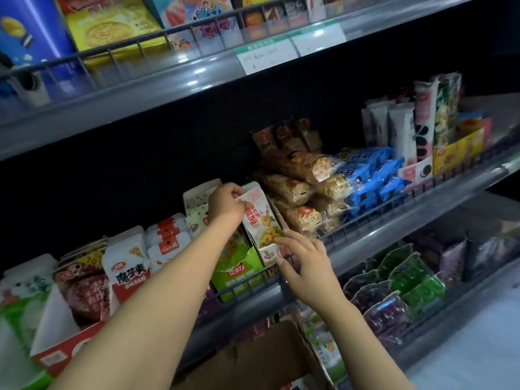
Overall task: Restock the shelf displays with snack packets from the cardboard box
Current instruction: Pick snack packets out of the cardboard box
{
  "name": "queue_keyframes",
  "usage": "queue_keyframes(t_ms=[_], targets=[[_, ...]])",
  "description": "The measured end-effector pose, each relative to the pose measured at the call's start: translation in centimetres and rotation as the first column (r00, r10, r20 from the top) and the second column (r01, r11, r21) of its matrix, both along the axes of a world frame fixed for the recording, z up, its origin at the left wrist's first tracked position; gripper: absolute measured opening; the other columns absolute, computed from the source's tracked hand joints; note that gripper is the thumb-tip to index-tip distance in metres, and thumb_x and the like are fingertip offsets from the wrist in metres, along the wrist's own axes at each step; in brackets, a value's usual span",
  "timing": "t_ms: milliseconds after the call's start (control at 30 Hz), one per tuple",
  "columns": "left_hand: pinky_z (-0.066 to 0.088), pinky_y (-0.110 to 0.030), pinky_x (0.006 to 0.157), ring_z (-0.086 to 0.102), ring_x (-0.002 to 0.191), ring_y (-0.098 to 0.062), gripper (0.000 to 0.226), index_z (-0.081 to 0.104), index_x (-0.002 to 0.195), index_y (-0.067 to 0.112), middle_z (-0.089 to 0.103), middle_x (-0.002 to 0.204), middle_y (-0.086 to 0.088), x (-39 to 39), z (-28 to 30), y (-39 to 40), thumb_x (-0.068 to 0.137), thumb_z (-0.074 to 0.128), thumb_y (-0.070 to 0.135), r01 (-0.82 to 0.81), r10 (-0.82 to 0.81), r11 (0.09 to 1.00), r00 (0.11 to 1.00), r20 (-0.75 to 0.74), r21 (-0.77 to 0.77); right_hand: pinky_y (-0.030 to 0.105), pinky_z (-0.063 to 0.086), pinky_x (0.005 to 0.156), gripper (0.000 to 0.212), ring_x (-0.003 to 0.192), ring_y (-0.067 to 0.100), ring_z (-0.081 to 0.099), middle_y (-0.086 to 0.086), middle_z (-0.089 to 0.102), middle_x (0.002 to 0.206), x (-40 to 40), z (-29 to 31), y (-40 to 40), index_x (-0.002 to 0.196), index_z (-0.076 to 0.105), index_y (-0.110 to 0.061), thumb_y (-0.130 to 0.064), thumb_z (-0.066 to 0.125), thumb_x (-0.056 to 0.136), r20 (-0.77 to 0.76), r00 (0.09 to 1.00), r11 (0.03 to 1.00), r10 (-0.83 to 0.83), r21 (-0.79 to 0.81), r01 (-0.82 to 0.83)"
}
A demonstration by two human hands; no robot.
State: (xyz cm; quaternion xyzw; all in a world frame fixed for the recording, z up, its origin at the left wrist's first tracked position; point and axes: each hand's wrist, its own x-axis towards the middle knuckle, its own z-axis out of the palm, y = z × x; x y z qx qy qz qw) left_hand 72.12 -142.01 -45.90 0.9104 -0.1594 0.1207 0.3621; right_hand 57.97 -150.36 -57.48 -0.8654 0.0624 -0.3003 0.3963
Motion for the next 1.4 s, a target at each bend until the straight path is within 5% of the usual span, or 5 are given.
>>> queue_keyframes(t_ms=[200, 467, 900, 1167, 1400], targets=[[0.044, -0.028, 0.075, 0.056, 0.096, -0.018, 0.02, 0.064, 0.095, 0.022, 0.058, 0.107, 0.001, 0.5, -0.9, -0.1, 0.079, 0.074, 0.015, -0.005, -0.01, 0.992, 0.993, 0.118, 0.125, 0.029, 0.028, 0.102, 0.037, 0.121, 0.016, 0.031, -0.02, 0.038, 0.143, 0.0, 0.1, 0.1, 0.129, 0.053, -0.033, -0.029, 0.054, 0.093, 0.004, 1.0, 1.0, -0.004, 0.009, 0.004], [0.031, -0.021, 0.091, 0.042, 0.122, -0.019, 0.035, 0.059, 0.123, 0.02, 0.045, 0.128, -0.003, -1.4, -1.7, 1.4, 0.089, 0.064, 0.024, 0.03, -0.031, 0.999, 0.991, 0.129, 0.01, 0.029, 0.026, 0.105, 0.042, 0.123, 0.012, 0.023, -0.021, 0.031, 0.148, -0.4, 0.5, 0.3, 0.136, 0.045, -0.035, -0.031, 0.05, 0.095, -0.04, 0.999, 0.999, -0.015, -0.044, 0.014], [0.043, -0.026, 0.095, 0.051, 0.106, -0.009, 0.021, 0.064, 0.112, 0.021, 0.05, 0.108, 0.011, -12.6, -8.4, 11.7, 0.092, 0.058, 0.022, 0.097, -0.072, 0.977, 0.988, 0.136, -0.19, 0.035, 0.038, 0.103, 0.042, 0.12, 0.019, 0.04, -0.004, 0.058, 0.129, -3.2, 0.3, 5.3, 0.13, 0.055, -0.022, -0.024, 0.061, 0.089, -0.031, 0.991, 0.974, 0.127, -0.185, -0.13], [0.044, -0.027, 0.095, 0.055, 0.104, -0.012, 0.015, 0.065, 0.104, 0.021, 0.053, 0.102, 0.01, -16.9, -16.2, 17.9, 0.091, 0.06, 0.015, -0.026, 0.009, 0.958, 0.998, -0.061, -0.284, 0.027, 0.041, 0.096, 0.035, 0.114, 0.016, 0.054, -0.002, 0.064, 0.119, -5.7, -3.9, 10.4, 0.122, 0.061, -0.022, -0.025, 0.061, 0.088, -0.245, 0.929, 0.936, 0.278, -0.148, -0.319], [0.042, -0.022, 0.089, 0.055, 0.101, -0.012, 0.015, 0.064, 0.105, 0.019, 0.055, 0.105, 0.003, -18.6, -23.0, 20.7, 0.091, 0.059, 0.017, -0.109, 0.043, 0.971, 0.955, -0.293, -0.213, 0.027, 0.045, 0.094, 0.041, 0.11, 0.016, 0.059, 0.001, 0.062, 0.124, -6.3, -8.3, 12.3, 0.128, 0.057, -0.021, -0.03, 0.061, 0.089, -0.586, 0.751, 0.894, 0.303, -0.097, -0.437]])
